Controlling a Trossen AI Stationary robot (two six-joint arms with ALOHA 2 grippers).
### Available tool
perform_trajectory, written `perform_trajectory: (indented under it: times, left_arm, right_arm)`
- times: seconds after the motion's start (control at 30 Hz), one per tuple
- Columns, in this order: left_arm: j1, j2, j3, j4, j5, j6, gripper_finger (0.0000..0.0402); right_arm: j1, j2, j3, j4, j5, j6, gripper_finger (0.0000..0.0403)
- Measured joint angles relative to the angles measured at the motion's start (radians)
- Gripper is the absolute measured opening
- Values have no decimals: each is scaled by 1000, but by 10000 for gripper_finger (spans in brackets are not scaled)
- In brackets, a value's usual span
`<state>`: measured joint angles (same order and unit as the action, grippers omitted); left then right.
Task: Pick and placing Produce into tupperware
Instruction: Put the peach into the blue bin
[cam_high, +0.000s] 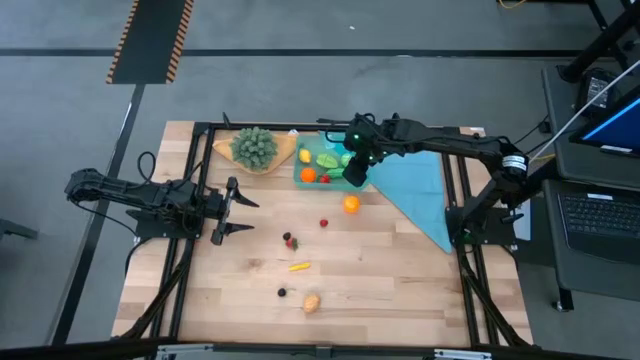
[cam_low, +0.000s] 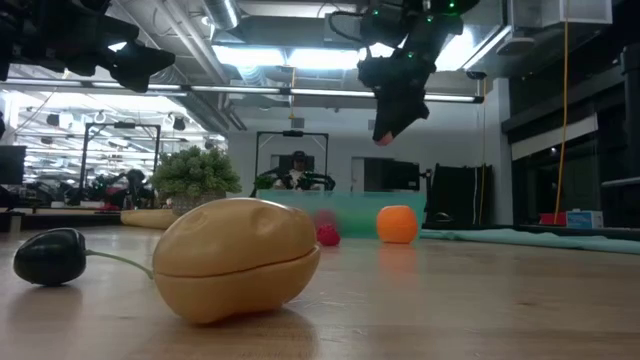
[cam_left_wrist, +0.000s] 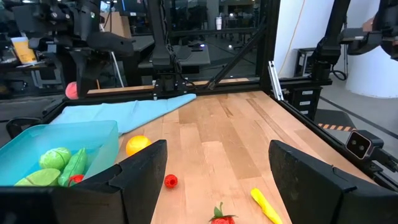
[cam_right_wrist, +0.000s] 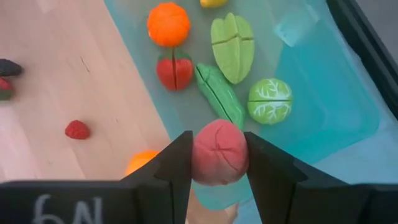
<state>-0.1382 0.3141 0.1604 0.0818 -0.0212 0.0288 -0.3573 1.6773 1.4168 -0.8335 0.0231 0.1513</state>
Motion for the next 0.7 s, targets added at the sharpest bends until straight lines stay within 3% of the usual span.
perform_trajectory:
  times: [0.7]
  left_arm:
    - [0, 0, 0, -37, 0, 0, 275]
  right_arm:
    - [0, 225, 0, 24, 1, -79, 138]
